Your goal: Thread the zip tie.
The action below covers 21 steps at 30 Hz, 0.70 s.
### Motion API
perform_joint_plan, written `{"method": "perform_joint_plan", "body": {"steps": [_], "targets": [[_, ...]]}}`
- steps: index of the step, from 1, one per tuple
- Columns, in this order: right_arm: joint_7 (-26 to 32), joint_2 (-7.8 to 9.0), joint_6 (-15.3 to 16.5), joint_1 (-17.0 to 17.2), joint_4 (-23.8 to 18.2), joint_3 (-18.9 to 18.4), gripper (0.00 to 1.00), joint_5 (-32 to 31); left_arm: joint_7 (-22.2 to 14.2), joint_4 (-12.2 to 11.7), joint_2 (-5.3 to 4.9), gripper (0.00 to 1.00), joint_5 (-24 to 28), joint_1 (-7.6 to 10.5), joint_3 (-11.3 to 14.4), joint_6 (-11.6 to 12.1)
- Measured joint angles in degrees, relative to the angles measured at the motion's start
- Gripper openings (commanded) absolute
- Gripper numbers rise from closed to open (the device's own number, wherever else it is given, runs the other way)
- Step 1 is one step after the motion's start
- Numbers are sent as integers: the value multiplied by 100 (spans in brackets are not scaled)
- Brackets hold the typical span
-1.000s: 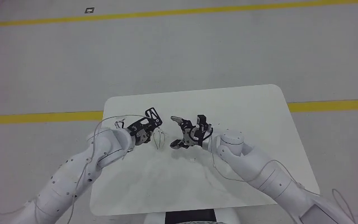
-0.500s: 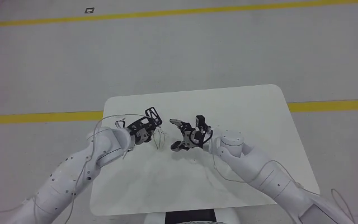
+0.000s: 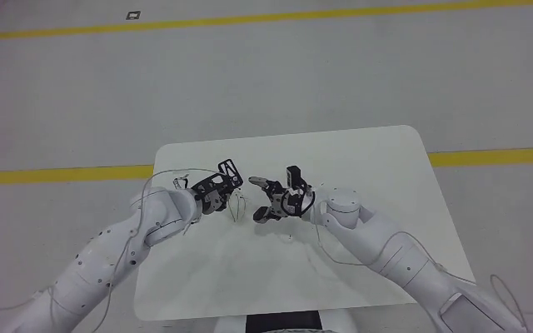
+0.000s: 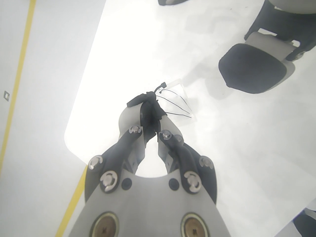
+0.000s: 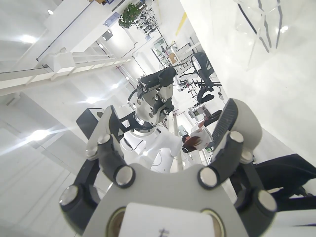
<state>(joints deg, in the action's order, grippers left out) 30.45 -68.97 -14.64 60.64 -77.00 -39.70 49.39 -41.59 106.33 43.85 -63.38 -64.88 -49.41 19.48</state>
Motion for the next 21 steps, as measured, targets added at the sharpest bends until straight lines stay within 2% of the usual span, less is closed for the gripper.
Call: {"method": "perform_joint_plan", "body": {"steps": [12,16,21], "targets": [[-7,-1,5,6,-4,-1,100,-1,-1,0,0,0,1,0,-1,0],[-37,-15,128,90,-58,-34,100,-115,-1,0,0,0,1,0,-1,0],[124,-64,276,102,109,-48,100,-189,-1,0,0,0,1,0,-1,0]]}}
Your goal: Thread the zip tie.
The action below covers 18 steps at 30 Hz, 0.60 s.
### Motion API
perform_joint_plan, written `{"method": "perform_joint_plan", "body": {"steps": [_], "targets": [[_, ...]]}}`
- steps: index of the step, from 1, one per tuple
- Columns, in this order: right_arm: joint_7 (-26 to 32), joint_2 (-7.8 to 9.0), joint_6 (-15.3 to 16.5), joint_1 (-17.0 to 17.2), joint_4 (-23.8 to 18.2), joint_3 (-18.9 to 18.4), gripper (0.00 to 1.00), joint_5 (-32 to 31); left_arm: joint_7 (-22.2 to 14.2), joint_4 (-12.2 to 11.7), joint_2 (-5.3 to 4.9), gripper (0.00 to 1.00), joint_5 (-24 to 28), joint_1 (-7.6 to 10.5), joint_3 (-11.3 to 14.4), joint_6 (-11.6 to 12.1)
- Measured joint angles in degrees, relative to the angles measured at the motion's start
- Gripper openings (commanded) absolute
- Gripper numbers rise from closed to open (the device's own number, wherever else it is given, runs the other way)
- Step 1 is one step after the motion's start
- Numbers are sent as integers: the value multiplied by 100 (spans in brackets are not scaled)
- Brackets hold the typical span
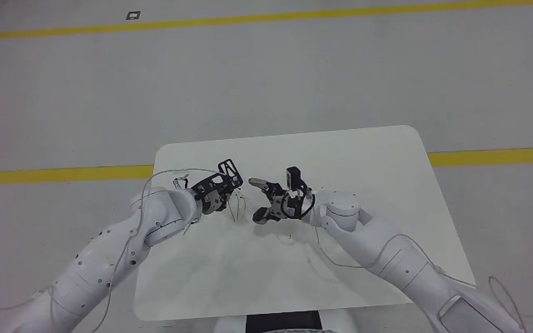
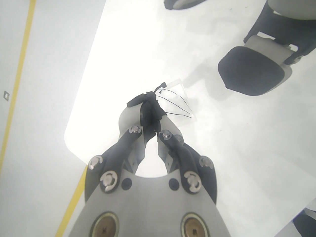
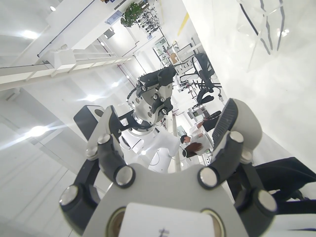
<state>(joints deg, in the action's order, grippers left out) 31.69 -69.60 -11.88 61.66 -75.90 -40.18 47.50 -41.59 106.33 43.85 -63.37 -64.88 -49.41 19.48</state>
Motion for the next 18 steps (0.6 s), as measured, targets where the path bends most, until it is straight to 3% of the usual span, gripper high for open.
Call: {"method": "perform_joint_plan", "body": {"steps": [11,18], "targets": [[148,-237,592,-212,626,105,100,-62,0,0,0,0,0,0,0,0],[152,-239,603,-217,630,109,100,-85,0,0,0,0,0,0,0,0]]}}
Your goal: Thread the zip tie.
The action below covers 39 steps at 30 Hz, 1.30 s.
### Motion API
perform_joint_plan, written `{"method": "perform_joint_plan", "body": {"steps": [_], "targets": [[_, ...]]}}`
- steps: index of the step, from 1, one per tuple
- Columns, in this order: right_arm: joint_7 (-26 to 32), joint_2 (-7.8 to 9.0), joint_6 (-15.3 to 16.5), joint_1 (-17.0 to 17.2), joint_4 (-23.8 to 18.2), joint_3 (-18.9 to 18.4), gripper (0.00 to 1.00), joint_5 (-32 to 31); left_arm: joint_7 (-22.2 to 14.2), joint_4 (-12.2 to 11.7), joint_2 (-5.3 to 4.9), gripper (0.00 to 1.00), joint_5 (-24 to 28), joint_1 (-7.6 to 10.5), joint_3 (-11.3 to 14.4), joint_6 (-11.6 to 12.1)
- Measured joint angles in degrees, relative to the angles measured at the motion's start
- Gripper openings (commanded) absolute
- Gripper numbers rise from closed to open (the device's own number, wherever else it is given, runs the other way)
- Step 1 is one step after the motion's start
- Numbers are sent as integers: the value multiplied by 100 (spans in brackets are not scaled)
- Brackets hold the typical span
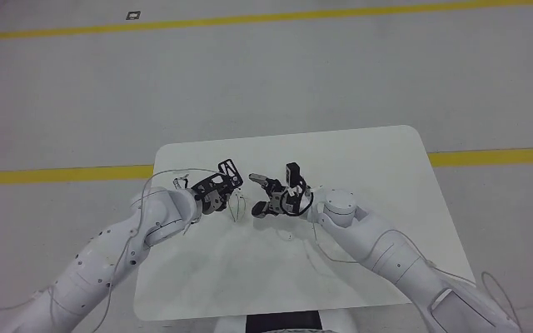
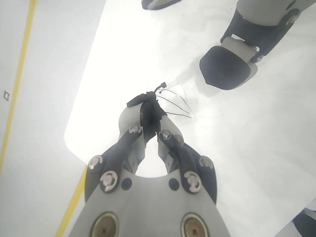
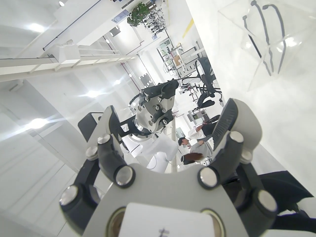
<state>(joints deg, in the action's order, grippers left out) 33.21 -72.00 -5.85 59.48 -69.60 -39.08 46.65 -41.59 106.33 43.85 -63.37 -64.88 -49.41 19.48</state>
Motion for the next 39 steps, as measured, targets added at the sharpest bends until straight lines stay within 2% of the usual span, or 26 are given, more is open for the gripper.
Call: {"method": "perform_joint_plan", "body": {"steps": [6,11,17,25,33,38,39], "targets": [[-59,-9,26,68,-55,-42,100,-40,0,0,0,0,0,0,0,0],[133,-74,215,61,166,-72,100,-33,0,0,0,0,0,0,0,0],[333,-240,544,-92,567,-20,100,119,0,0,0,0,0,0,0,0],[381,-474,502,-349,1021,146,100,126,0,0,0,0,0,0,0,0],[378,-477,508,-347,1023,145,100,118,0,0,0,0,0,0,0,0],[300,-467,501,-225,898,55,100,-40,0,0,0,0,0,0,0,0],[304,-467,509,-212,886,37,59,-69,0,0,0,0,0,0,0,0]]}}
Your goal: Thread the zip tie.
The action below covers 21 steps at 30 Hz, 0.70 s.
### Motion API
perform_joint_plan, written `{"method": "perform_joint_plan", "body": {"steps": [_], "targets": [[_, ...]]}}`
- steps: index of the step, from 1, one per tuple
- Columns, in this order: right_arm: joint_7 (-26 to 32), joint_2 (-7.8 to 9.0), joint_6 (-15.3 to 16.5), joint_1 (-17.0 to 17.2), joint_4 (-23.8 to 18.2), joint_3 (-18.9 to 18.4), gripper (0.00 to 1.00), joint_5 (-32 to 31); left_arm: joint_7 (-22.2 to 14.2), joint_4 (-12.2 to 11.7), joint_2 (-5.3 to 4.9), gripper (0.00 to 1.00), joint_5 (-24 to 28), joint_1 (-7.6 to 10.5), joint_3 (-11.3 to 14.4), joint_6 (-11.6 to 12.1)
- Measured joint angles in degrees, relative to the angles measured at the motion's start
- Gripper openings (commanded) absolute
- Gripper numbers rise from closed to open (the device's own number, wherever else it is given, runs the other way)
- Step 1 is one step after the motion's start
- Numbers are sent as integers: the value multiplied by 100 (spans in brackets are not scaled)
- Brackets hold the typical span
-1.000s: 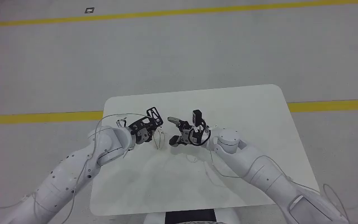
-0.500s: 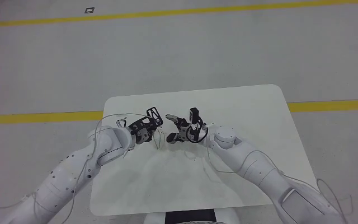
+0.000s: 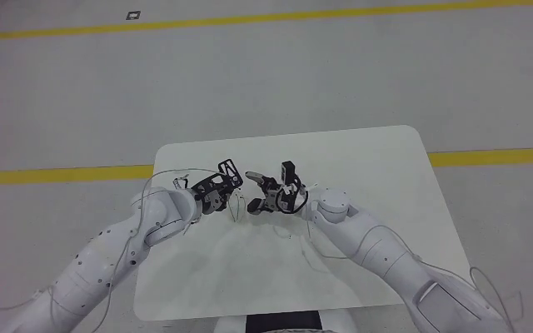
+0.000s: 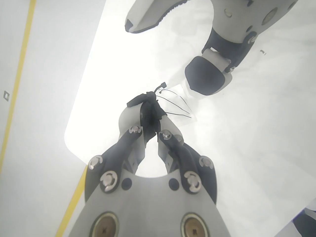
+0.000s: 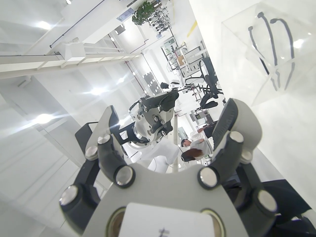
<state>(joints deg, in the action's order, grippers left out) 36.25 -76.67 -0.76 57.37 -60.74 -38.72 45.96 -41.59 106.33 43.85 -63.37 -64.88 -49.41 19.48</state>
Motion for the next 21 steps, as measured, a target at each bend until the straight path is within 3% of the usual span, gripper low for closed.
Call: {"method": "perform_joint_plan", "body": {"steps": [1,4,18,21], "targets": [[3,-1,24,19,-13,-22,50,-33,0,0,0,0,0,0,0,0],[23,-13,87,71,-35,-75,41,-63,0,0,0,0,0,0,0,0],[74,-155,190,149,146,-205,38,20,0,0,0,0,0,0,0,0],[101,-188,192,140,186,-221,33,25,0,0,0,0,0,0,0,0]]}}
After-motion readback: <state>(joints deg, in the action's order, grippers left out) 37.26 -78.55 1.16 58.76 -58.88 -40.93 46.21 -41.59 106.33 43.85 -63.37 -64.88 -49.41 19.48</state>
